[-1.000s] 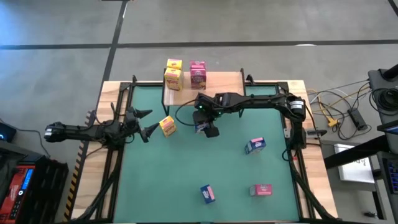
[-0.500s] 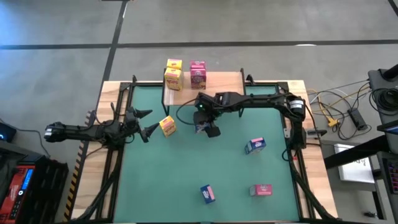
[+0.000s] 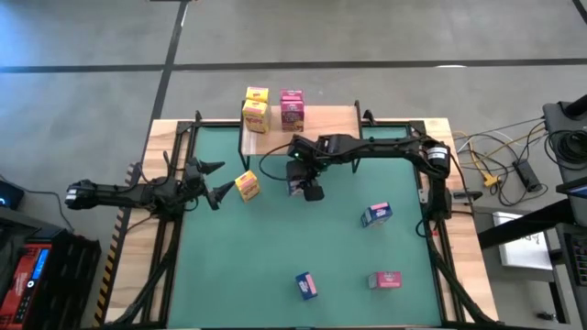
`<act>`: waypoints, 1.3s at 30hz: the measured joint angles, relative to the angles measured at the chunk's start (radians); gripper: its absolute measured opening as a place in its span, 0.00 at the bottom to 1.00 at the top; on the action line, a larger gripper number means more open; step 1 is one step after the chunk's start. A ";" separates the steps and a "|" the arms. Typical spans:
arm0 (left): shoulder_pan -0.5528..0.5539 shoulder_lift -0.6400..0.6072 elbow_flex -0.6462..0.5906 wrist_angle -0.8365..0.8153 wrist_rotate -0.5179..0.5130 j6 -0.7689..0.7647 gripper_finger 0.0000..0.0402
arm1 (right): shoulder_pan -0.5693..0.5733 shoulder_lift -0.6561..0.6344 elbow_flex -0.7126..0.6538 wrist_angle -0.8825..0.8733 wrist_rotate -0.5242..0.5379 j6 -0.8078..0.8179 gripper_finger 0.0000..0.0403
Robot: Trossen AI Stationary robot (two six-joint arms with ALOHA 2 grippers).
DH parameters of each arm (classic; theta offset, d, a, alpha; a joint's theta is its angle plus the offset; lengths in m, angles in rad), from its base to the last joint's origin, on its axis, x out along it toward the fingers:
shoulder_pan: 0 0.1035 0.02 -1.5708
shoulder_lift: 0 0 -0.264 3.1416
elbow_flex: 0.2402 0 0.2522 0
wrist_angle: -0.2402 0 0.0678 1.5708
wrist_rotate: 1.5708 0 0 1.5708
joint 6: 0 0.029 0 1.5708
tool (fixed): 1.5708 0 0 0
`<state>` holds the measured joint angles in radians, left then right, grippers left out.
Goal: Stack cereal on shelf
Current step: Put the top blue cereal box on the shelf
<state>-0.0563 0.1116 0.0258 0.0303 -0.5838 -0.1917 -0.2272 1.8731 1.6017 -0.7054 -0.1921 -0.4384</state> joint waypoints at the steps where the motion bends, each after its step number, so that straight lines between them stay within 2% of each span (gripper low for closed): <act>1: 0.000 0.000 0.000 0.000 0.000 0.000 0.96 | 0.000 -0.004 0.001 -0.007 0.000 0.005 0.40; 7: 0.000 0.000 0.000 0.000 0.000 0.000 0.96 | 0.002 -0.026 0.001 -0.076 -0.001 0.061 0.39; 15: 0.000 0.000 0.000 0.000 0.000 0.000 0.96 | 0.007 -0.126 0.001 -0.167 -0.025 0.082 0.39; 26: 0.000 0.000 0.000 0.000 0.000 0.000 0.96 | -0.020 -0.324 0.001 -0.295 0.080 0.126 0.39; 33: 0.000 0.000 0.000 0.000 0.000 0.000 0.96 | -0.065 -0.421 0.001 -0.301 0.108 0.018 0.39; 39: 0.000 0.000 0.000 0.000 0.000 0.000 0.96 | -0.169 -0.443 0.001 -0.291 0.106 -0.029 0.39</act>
<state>-0.0563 0.1120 0.0260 0.0307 -0.5838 -0.1921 -0.3965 1.4300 1.6032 -0.9964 -0.0859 -0.4674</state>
